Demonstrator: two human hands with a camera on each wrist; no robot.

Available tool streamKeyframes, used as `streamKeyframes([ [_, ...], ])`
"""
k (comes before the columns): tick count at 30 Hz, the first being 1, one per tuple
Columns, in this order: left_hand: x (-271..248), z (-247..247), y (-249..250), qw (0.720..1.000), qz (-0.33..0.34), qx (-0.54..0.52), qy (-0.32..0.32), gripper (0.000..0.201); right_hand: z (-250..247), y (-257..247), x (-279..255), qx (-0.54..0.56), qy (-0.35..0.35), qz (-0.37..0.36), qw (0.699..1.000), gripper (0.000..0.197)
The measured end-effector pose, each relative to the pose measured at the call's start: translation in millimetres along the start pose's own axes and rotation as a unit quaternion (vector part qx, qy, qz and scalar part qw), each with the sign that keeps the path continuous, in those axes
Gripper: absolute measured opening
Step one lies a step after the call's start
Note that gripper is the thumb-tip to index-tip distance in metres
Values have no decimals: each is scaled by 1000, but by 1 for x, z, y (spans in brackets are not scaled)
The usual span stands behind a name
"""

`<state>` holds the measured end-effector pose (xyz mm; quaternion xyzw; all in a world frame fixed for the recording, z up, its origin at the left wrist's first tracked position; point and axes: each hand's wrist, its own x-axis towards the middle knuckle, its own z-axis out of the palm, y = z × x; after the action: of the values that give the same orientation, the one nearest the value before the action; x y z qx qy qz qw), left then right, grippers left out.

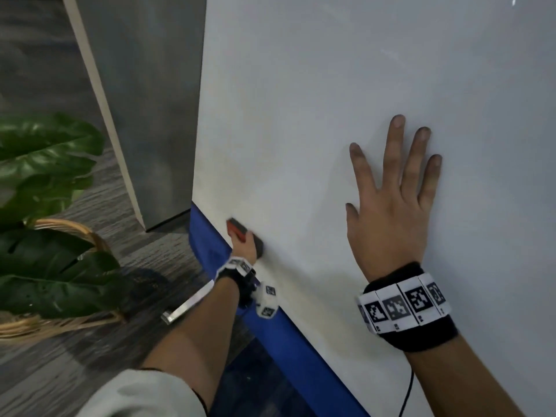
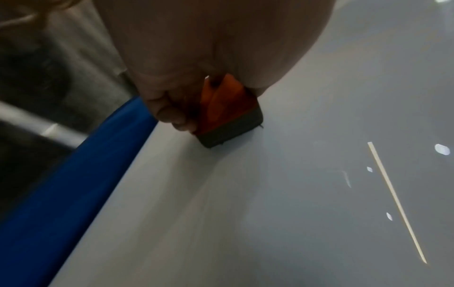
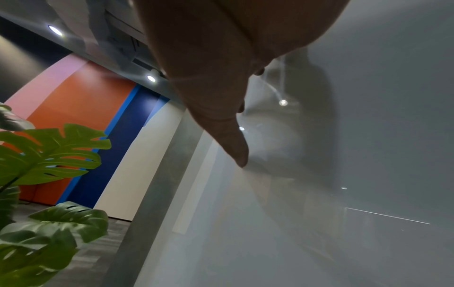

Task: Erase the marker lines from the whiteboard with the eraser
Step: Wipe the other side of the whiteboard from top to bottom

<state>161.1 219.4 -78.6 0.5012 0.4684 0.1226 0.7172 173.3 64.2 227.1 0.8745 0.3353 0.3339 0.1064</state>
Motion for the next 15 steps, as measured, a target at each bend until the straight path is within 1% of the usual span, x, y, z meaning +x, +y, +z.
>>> streamKeyframes([
  [2,-17,21,-63,993,-96,12,-64,65,-1,0,-2,13,-3,4,1000,92],
  [3,-27,28,-95,986,-123,40,-102,62,-1,0,-3,20,-4,7,1000,93],
  [4,-41,31,-120,977,-133,73,-148,61,-1,-1,-4,25,-5,7,1000,93],
  [5,-60,28,-134,966,-140,99,-193,59,-1,-1,-4,30,-7,7,999,93],
  [7,-88,19,-147,949,-134,134,-250,50,-1,2,-6,34,-14,0,999,92],
  [8,-101,13,-144,946,-119,144,-264,47,-2,5,-9,36,-24,-10,999,90],
  [10,-120,-2,-125,955,-71,128,-256,46,-5,14,-17,50,-43,-38,997,83],
  [13,-147,-19,-68,979,42,57,-191,47,-16,27,-37,108,-85,-73,988,68],
  [15,-174,-20,-23,978,136,17,-155,51,-25,38,-54,192,-127,-79,970,64],
])
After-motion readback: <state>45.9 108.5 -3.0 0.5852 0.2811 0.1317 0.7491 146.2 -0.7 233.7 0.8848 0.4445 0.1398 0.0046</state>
